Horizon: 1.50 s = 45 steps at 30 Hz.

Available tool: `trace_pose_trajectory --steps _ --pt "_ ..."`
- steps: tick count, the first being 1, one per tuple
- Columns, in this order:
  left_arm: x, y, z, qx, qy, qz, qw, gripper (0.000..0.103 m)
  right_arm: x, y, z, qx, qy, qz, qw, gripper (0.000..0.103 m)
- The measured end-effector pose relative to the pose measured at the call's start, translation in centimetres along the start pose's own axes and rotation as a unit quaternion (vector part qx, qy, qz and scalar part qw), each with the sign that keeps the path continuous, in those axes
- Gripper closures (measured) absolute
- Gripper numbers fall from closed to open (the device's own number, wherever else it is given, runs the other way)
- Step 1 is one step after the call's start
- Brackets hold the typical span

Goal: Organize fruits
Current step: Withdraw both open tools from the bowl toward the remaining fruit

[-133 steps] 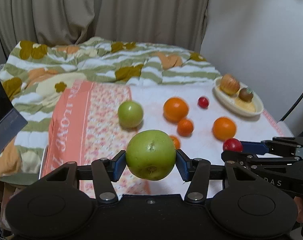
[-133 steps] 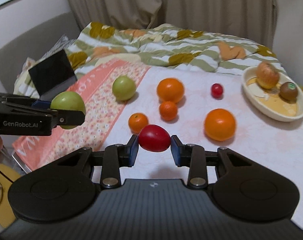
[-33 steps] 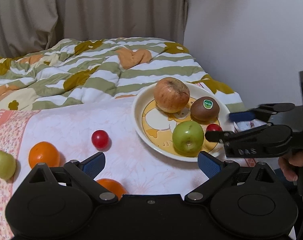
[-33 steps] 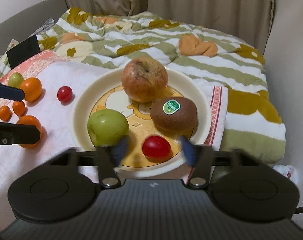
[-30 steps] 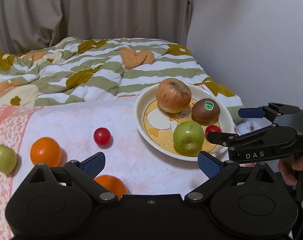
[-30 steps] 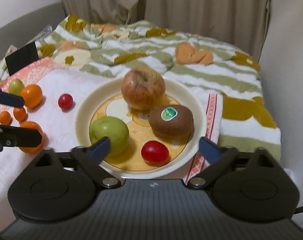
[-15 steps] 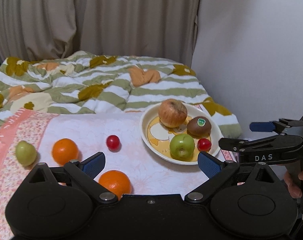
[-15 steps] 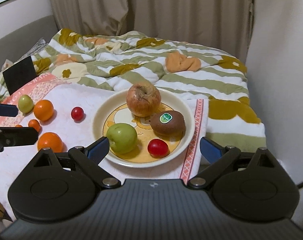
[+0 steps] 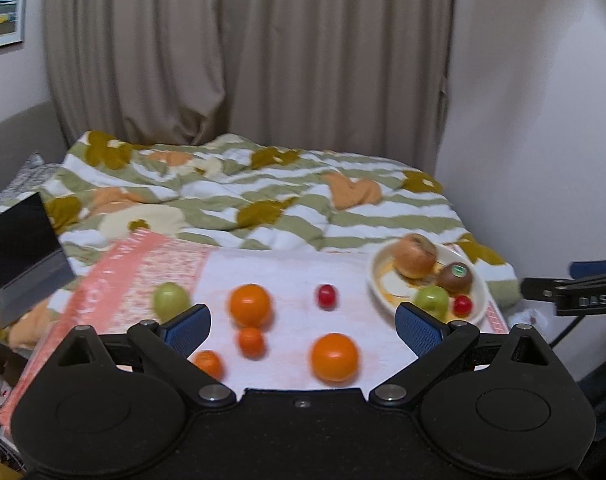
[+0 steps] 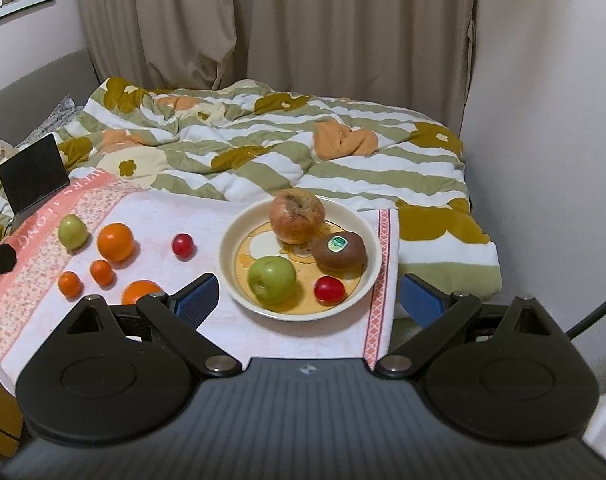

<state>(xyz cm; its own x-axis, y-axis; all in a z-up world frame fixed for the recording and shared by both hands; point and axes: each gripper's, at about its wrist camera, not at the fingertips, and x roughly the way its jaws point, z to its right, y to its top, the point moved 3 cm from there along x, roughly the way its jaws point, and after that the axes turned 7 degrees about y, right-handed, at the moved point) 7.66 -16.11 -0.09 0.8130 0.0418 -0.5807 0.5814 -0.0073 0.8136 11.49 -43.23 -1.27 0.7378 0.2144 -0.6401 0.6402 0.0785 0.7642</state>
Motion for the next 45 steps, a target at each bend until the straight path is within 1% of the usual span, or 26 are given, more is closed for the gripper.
trace_pose_trajectory --steps 5,10,18,24,29,33,36,37,38,40,41,42,45 --pt "-0.6 0.0 -4.4 0.0 0.014 0.009 0.9999 0.002 -1.2 0.2 -3.3 0.003 -0.007 0.006 1.0 0.0" --pt "-0.6 0.1 -8.6 0.013 0.007 0.011 0.9998 0.002 -1.5 0.0 -7.5 0.014 -0.016 0.011 1.0 0.0" --pt "1.6 -0.2 -14.1 0.036 -0.03 -0.001 0.9989 0.002 0.4 -0.9 -13.9 0.042 -0.039 0.002 0.998 0.0" --pt "4.4 -1.1 -16.7 0.058 -0.061 -0.016 0.9963 0.002 3.4 -2.4 -17.2 0.063 -0.053 -0.006 0.997 0.0" --pt "7.2 -2.3 -17.4 0.076 -0.082 -0.024 0.9934 0.003 6.6 -4.1 -18.6 0.076 -0.063 -0.012 0.995 0.0" --pt "9.5 -3.4 -16.8 0.089 -0.098 -0.028 0.9908 0.003 9.0 -5.3 -18.9 0.081 -0.066 -0.017 0.994 0.0" --pt "11.1 -4.3 -15.9 0.1 -0.111 -0.039 0.988 0.004 10.6 -6.0 -18.8 0.083 -0.067 -0.02 0.994 0.0" --pt "11.6 -4.5 -15.5 0.103 -0.115 -0.044 0.9871 0.005 11.1 -6.1 -18.7 0.084 -0.067 -0.022 0.994 0.0" --pt "12.1 -4.8 -15.2 0.106 -0.118 -0.049 0.9861 0.009 11.7 -6.2 -18.6 0.084 -0.066 -0.025 0.994 0.0" --pt "13.1 -5.2 -14.4 0.114 -0.125 -0.061 0.9836 0.014 12.7 -6.4 -18.5 0.085 -0.068 -0.028 0.994 0.0" --pt "13.6 -5.5 -14.0 0.118 -0.128 -0.067 0.9825 0.015 13.1 -6.4 -18.5 0.085 -0.068 -0.029 0.994 0.0" --pt "14.0 -5.7 -13.6 0.122 -0.13 -0.07 0.9816 0.015 13.4 -6.5 -18.4 0.085 -0.068 -0.028 0.994 0.0" --pt "15.1 -6.0 -12.4 0.134 -0.137 -0.078 0.9784 0.022 14.4 -6.6 -18.1 0.09 -0.064 -0.032 0.993 0.0"
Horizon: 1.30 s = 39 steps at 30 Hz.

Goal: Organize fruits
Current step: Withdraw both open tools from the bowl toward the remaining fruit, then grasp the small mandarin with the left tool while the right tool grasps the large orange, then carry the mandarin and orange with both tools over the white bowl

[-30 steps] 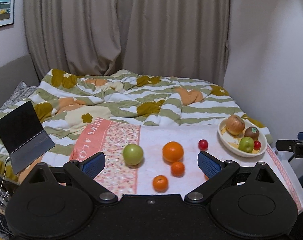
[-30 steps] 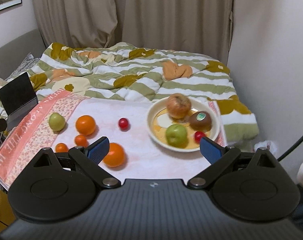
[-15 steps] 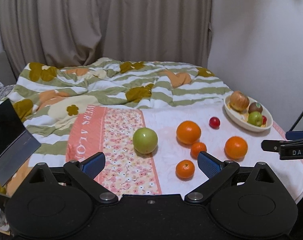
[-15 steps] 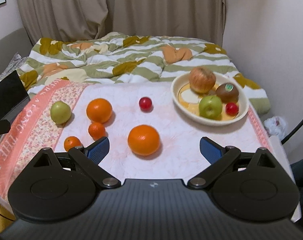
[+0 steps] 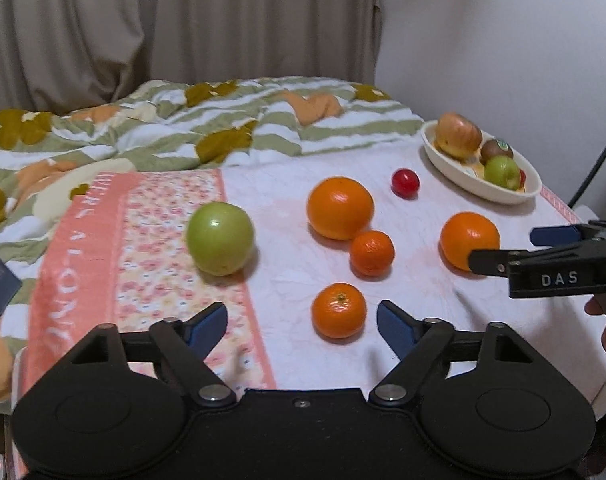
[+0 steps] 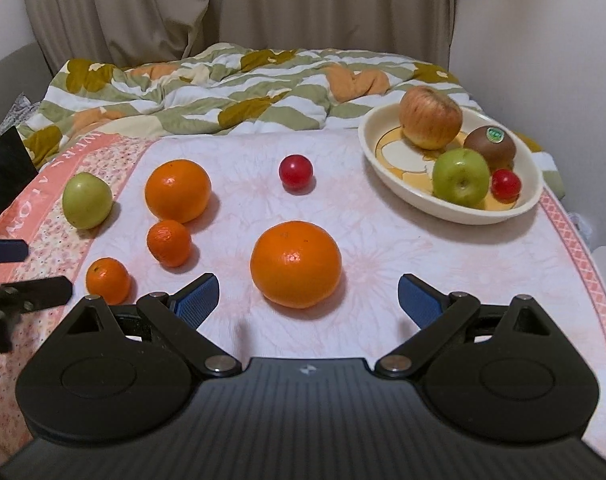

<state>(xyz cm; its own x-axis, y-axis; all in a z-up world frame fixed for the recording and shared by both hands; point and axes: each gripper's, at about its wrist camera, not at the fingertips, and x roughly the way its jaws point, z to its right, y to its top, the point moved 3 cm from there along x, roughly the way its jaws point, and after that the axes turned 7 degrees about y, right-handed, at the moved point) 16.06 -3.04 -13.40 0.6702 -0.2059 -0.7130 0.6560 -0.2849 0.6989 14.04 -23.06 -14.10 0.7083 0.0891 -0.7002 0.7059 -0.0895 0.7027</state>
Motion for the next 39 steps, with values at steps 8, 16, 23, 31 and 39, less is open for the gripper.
trace_pose_trajectory --steps 8,16,23,31,39 --pt "2.7 0.0 2.1 0.027 -0.022 -0.022 0.9991 0.044 1.8 0.2 0.3 0.005 0.007 -0.006 1.0 0.0" --pt "3.8 0.2 2.4 0.029 -0.028 -0.035 0.9986 0.061 2.9 0.5 0.2 -0.003 0.01 -0.015 1.0 0.003" --pt "3.4 0.1 1.8 0.029 -0.022 -0.038 0.9986 0.062 3.5 0.8 0.3 -0.001 0.011 -0.02 1.0 0.015" --pt "2.7 0.1 0.7 0.01 -0.013 -0.033 0.9993 0.062 4.2 1.0 0.0 -0.01 0.012 -0.025 1.0 0.029" --pt "0.7 0.9 -0.3 -0.014 -0.01 -0.015 0.9998 0.062 2.8 1.4 -0.9 -0.015 0.02 -0.017 1.0 0.029"
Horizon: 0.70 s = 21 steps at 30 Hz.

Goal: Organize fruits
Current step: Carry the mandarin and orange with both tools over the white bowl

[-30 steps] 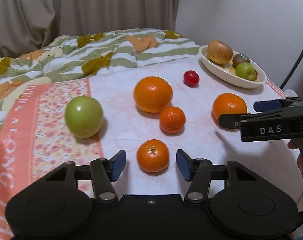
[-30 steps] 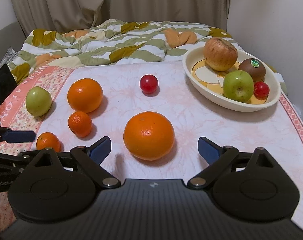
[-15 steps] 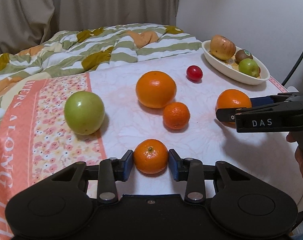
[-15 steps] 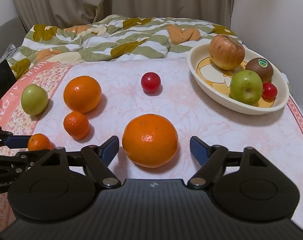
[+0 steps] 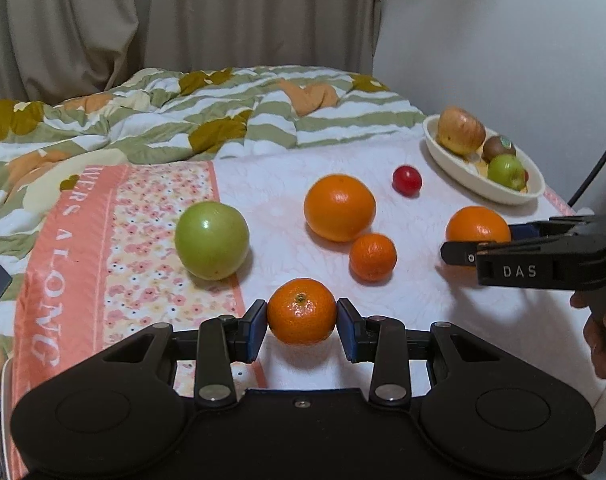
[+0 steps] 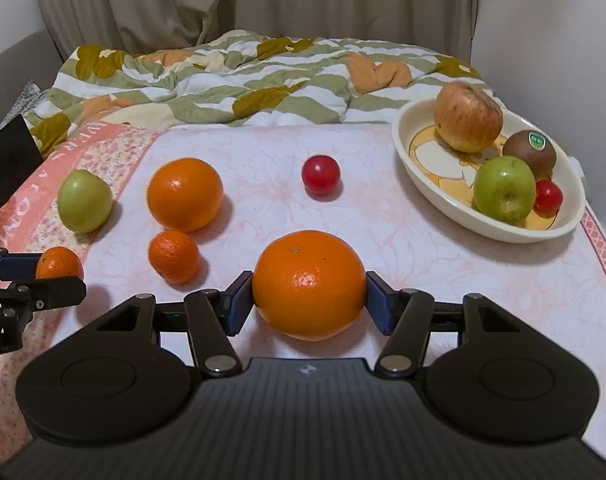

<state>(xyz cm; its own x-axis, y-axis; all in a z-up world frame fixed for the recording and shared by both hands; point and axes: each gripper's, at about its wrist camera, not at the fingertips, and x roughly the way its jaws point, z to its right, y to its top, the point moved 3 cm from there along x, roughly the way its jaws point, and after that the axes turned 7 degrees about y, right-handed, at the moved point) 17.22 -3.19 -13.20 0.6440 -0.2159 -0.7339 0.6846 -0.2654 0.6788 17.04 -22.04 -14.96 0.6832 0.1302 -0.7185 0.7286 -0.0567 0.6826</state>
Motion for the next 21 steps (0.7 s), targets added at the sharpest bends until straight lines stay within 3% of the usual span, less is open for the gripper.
trace_pose_trajectory --steps 14,21 --pt "-7.7 3.0 1.7 -0.028 -0.008 0.059 0.9979 0.062 -8.2 2.6 -0.8 0.012 0.015 0.036 0.999 0.029" --pt "-10.3 5.2 4.2 -0.029 0.0 0.087 0.9957 0.062 -12.1 3.6 1.8 0.017 0.025 0.051 0.998 0.029"
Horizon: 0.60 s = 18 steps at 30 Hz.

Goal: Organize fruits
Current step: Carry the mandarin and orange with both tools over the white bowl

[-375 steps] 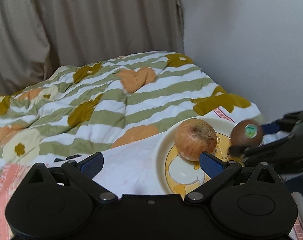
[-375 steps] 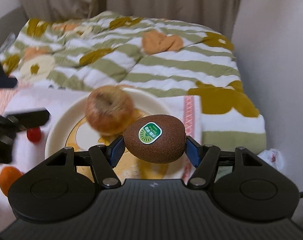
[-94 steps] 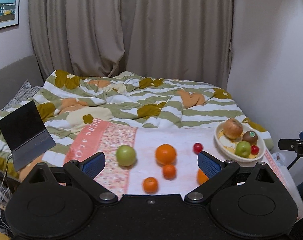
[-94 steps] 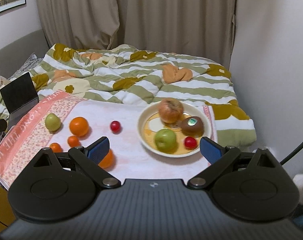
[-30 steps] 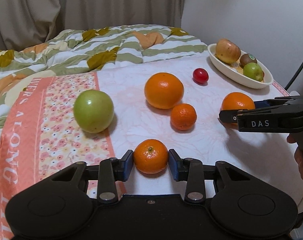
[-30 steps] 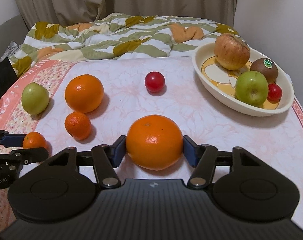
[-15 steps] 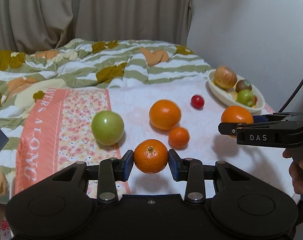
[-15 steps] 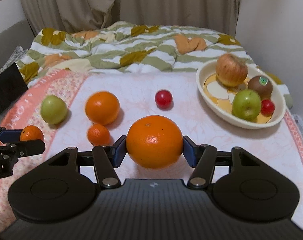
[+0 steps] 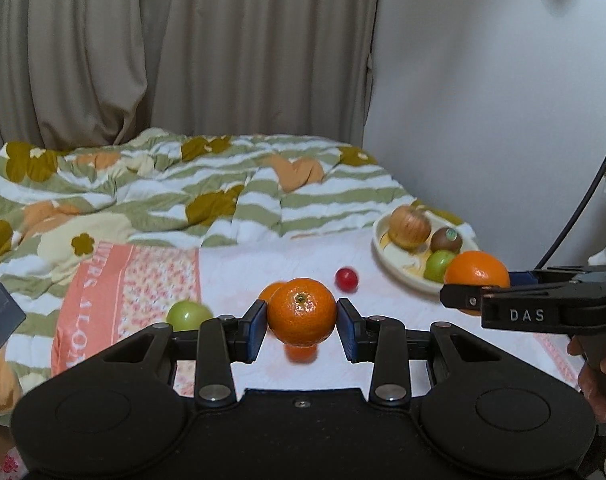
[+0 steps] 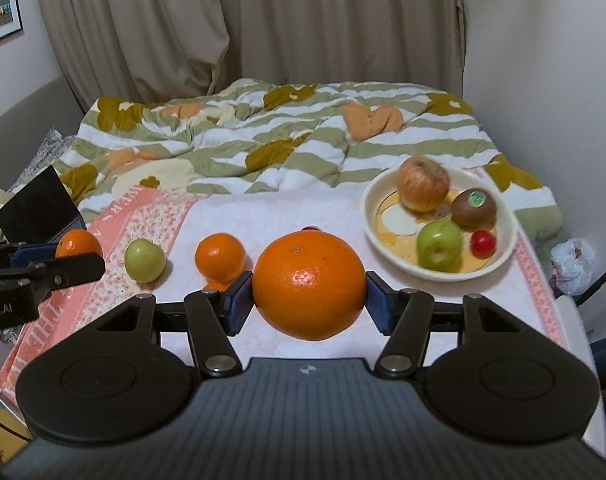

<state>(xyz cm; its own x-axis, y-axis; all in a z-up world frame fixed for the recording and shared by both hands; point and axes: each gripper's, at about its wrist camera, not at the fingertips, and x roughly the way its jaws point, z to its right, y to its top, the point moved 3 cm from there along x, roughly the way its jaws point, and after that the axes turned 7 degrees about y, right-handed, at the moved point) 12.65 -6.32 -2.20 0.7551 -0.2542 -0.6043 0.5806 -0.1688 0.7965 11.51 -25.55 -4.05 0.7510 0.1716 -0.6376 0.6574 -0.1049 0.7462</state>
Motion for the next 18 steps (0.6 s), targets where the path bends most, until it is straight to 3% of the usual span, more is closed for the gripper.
trace_pose_trajectory --steps 10,18 --pt "0.1 3.0 6.4 -0.024 0.031 0.023 0.999 0.062 -2.5 2.5 6.5 -0.037 0.028 0.01 0.999 0.029" --pt "4.2 4.7 11.5 -0.052 0.053 0.019 0.9971 0.062 -1.1 3.9 13.0 -0.067 0.043 0.002 0.997 0.029"
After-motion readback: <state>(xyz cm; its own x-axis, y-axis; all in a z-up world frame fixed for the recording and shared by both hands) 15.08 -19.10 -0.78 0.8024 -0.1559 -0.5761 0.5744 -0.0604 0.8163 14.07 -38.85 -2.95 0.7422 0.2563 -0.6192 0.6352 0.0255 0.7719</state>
